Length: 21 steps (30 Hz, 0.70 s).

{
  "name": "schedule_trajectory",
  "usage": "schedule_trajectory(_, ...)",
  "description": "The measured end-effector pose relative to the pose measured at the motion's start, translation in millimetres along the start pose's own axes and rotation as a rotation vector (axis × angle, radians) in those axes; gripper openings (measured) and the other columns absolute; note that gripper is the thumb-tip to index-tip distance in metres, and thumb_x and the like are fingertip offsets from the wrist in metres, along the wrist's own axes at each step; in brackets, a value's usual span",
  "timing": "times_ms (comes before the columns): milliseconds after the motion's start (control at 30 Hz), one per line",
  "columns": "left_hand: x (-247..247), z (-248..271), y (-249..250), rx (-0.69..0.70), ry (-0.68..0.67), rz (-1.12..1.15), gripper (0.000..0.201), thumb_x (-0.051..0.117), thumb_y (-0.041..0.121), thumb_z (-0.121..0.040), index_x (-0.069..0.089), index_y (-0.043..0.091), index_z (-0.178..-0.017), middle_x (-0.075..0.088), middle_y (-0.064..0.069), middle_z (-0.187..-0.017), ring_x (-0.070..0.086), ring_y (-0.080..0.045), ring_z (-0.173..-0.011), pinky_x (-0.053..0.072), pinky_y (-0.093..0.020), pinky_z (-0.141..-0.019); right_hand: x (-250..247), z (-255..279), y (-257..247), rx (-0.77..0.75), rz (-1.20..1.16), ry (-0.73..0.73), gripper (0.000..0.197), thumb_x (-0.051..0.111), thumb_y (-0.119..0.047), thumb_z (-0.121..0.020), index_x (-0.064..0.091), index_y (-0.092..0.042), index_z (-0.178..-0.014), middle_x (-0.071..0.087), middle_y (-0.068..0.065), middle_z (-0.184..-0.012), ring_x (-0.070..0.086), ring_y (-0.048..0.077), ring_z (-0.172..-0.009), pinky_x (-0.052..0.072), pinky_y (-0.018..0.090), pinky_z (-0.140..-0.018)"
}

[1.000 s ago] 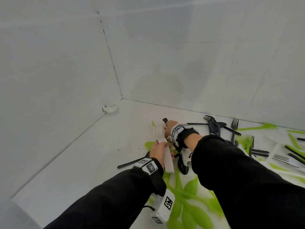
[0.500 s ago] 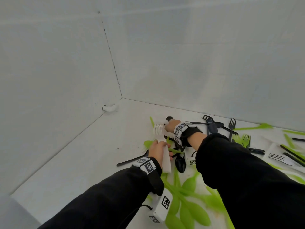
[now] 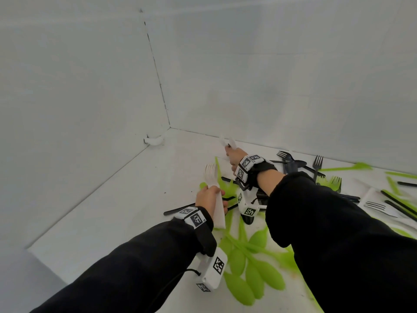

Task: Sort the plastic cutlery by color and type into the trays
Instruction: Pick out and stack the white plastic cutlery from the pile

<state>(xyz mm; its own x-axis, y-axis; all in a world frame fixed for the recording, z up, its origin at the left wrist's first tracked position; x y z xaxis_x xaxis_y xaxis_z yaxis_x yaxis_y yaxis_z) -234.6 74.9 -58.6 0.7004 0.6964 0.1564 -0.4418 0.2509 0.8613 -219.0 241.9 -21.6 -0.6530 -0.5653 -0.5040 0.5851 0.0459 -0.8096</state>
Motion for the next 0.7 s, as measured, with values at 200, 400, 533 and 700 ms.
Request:
schedule_trajectory(200, -16.2, 0.3, 3.3, 0.015, 0.027, 0.036, 0.01, 0.04, 0.008, -0.092, 0.045, 0.002, -0.085, 0.041, -0.01, -0.062, 0.042, -0.019, -0.045, 0.036, -0.019, -0.04, 11.7, 6.1, -17.2, -0.137, -0.285, 0.085, 0.011, 0.05, -0.024, -0.093, 0.043, -0.015, -0.094, 0.049, 0.001, -0.07, 0.046, 0.013, -0.042, 0.037, 0.021, -0.042)
schedule_trajectory(400, -23.2, -2.1, 0.8, 0.018, 0.052, 0.051, 0.01, 0.041, 0.007, -0.091, 0.044, 0.0, -0.097, 0.042, -0.012, -0.068, 0.042, -0.02, -0.046, 0.037, -0.019, -0.04, 21.1, 5.5, -11.6, -0.184, 0.498, 0.045, 0.024, 0.047, -0.014, -0.092, 0.053, -0.005, -0.114, 0.061, 0.009, -0.09, 0.06, 0.031, -0.102, 0.039, 0.029, -0.072)
schedule_trajectory(533, -23.4, -3.5, 1.0, 0.01, 0.051, 0.068, 0.011, 0.041, 0.007, -0.091, 0.044, 0.0, -0.099, 0.043, -0.012, -0.069, 0.041, -0.02, -0.046, 0.036, -0.019, -0.041, 27.3, 4.4, 0.6, -0.2, 0.718, -0.033, 0.029, 0.046, -0.015, -0.093, 0.054, -0.005, -0.119, 0.06, 0.017, -0.116, 0.054, 0.033, -0.117, 0.044, 0.035, -0.089)
schedule_trajectory(700, -21.1, -6.5, 1.0, 0.017, 0.051, 0.063, 0.01, 0.04, 0.007, -0.092, 0.043, 0.001, -0.099, 0.043, -0.012, -0.069, 0.042, -0.019, -0.044, 0.036, -0.019, -0.04, 30.6, 1.8, 9.6, -0.283, 0.734, -0.057, 0.039, 0.043, -0.032, -0.094, 0.056, -0.01, -0.122, 0.059, 0.008, -0.127, 0.051, 0.024, -0.121, 0.037, 0.031, -0.101)
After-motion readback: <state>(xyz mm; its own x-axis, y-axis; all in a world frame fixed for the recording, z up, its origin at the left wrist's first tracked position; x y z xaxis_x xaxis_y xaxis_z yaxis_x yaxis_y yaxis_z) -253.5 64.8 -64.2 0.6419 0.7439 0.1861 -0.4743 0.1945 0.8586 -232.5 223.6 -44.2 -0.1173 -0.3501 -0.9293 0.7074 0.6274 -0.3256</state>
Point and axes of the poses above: each hand's wrist, its own z-axis away from the middle knuckle, its own x-axis out of the palm, y = z × x, the point moved 6 cm from there along -z, towards the middle knuckle
